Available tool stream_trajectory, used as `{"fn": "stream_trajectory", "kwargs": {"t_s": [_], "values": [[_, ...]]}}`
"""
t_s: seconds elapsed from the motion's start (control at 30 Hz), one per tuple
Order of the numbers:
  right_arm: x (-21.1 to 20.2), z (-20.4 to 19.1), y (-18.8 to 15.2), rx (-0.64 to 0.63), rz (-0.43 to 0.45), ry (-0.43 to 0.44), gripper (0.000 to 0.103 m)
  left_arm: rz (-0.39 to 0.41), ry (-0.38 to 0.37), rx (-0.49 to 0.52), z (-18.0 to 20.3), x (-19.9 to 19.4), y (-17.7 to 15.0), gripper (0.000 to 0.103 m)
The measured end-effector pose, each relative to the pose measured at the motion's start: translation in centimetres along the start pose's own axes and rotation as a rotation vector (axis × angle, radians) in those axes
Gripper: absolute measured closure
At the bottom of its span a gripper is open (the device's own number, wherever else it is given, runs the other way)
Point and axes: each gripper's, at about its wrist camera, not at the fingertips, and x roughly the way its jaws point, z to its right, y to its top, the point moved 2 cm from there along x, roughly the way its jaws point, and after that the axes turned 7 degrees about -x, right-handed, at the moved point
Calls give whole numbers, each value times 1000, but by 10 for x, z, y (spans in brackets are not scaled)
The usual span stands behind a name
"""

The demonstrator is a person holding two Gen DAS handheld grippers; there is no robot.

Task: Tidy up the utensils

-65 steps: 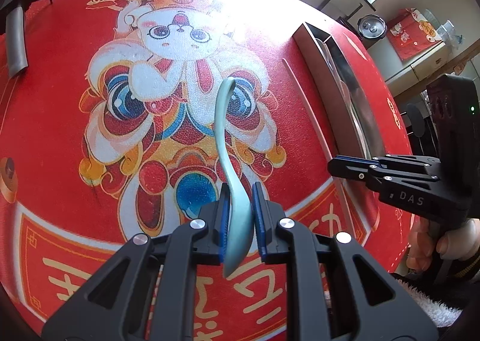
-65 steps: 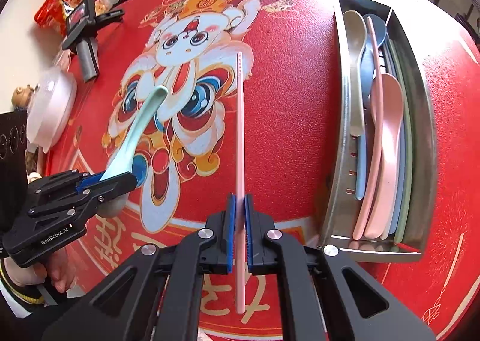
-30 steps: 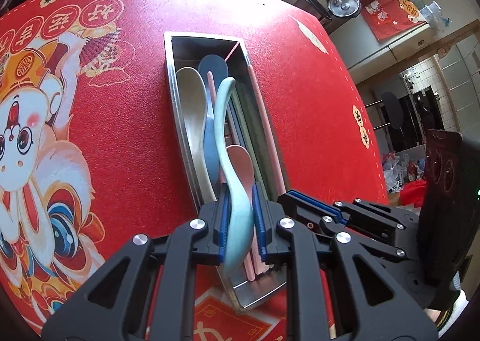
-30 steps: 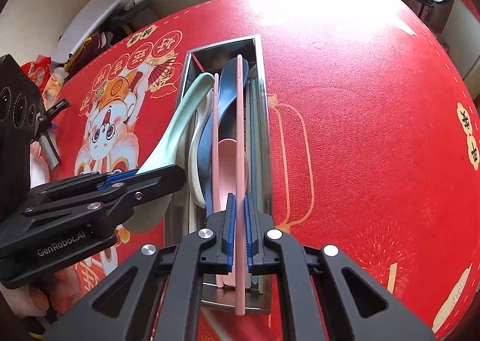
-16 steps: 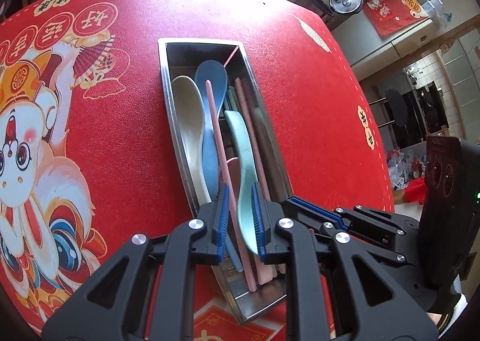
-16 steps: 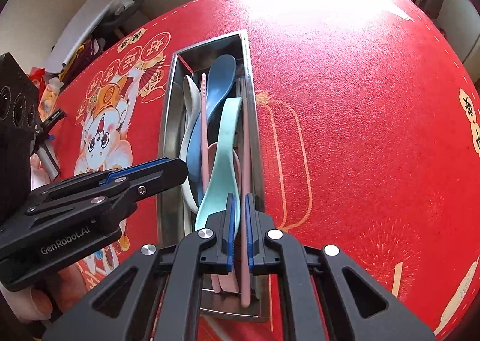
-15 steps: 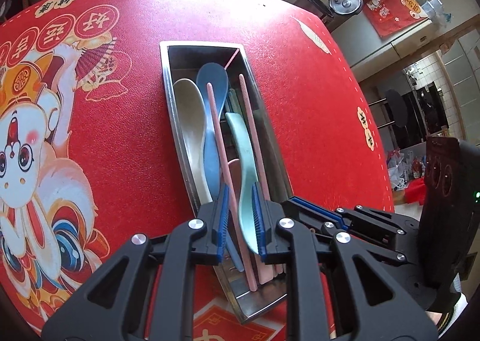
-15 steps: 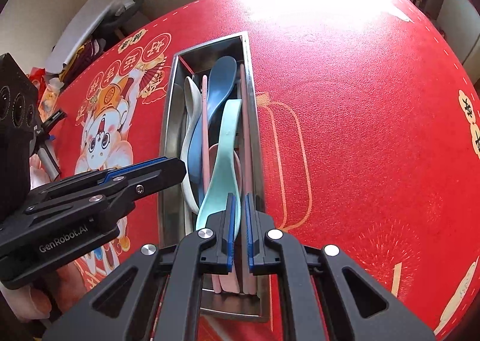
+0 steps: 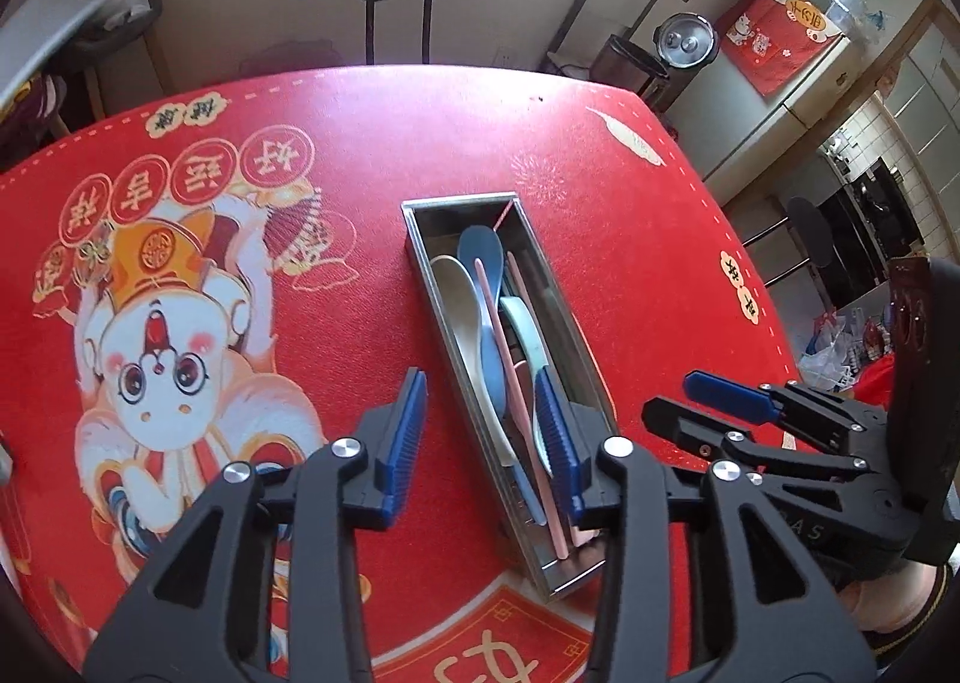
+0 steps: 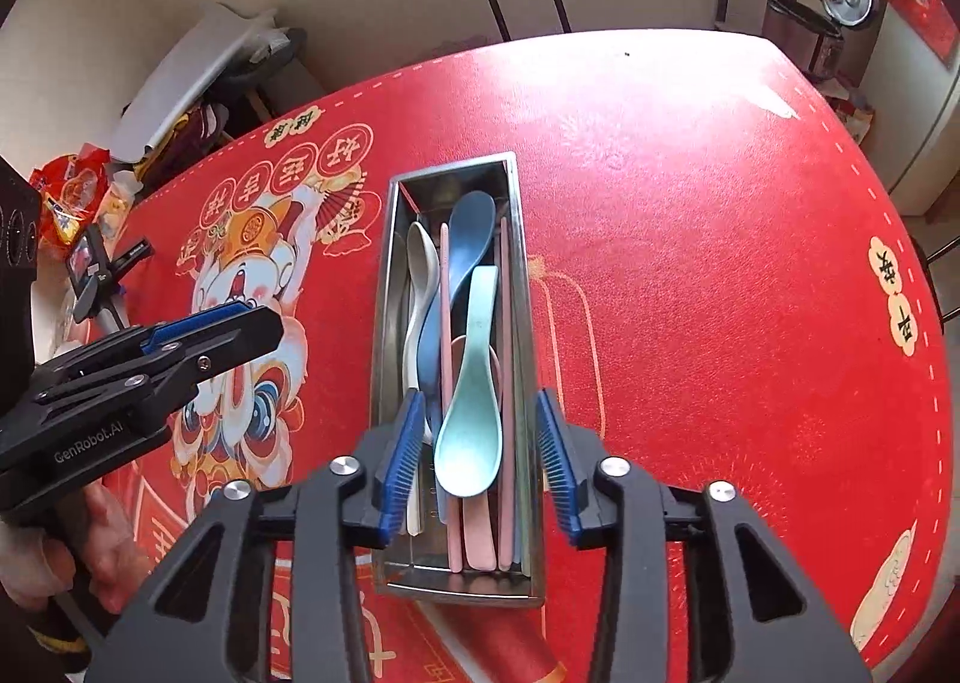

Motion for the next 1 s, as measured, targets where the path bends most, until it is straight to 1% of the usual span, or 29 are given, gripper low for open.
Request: {"fn": "stream_trajectory", "kwargs": {"t_s": [0.07, 0.1, 0.17, 0.2, 0.23, 0.27, 0.33, 0.43, 0.5, 0.57, 0.7, 0.77, 0.83, 1.0], "values": [[-17, -5, 3, -18, 33, -18, 38, 44, 15, 27, 0, -21, 1, 53], [-26, -8, 5, -27, 50, -27, 34, 68, 18, 39, 0, -32, 2, 43], [-45, -13, 7, -45, 90, -46, 21, 122, 19, 65, 0, -56, 3, 34], [-57, -16, 9, -56, 114, -56, 18, 156, 22, 81, 1, -70, 3, 20], [-67, -18, 9, -65, 135, -68, 12, 192, 27, 93, 2, -83, 3, 11], [-79, -21, 9, -74, 161, -77, 9, 235, 33, 109, 4, -99, 1, 8], [-103, -26, 8, -84, 214, -87, 6, 296, 43, 137, 5, -127, -2, 6], [-140, -35, 4, -85, 300, -93, 6, 373, 68, 156, 7, -162, -7, 6], [-162, -43, -1, -87, 358, -106, 6, 429, 69, 159, 7, -186, -13, 6], [-181, -50, -7, -98, 412, -125, 6, 486, 84, 158, 9, -209, -20, 6], [-212, -64, -22, -109, 498, -149, 6, 582, 89, 160, 15, -247, -34, 6], [-224, -68, -28, -103, 528, -153, 6, 607, 74, 159, 18, -260, -41, 6], [-233, -69, -34, -93, 553, -160, 6, 614, 66, 162, 21, -268, -47, 6], [-249, -71, -47, -62, 590, -213, 6, 636, 117, 183, 28, -275, -61, 6]]}}
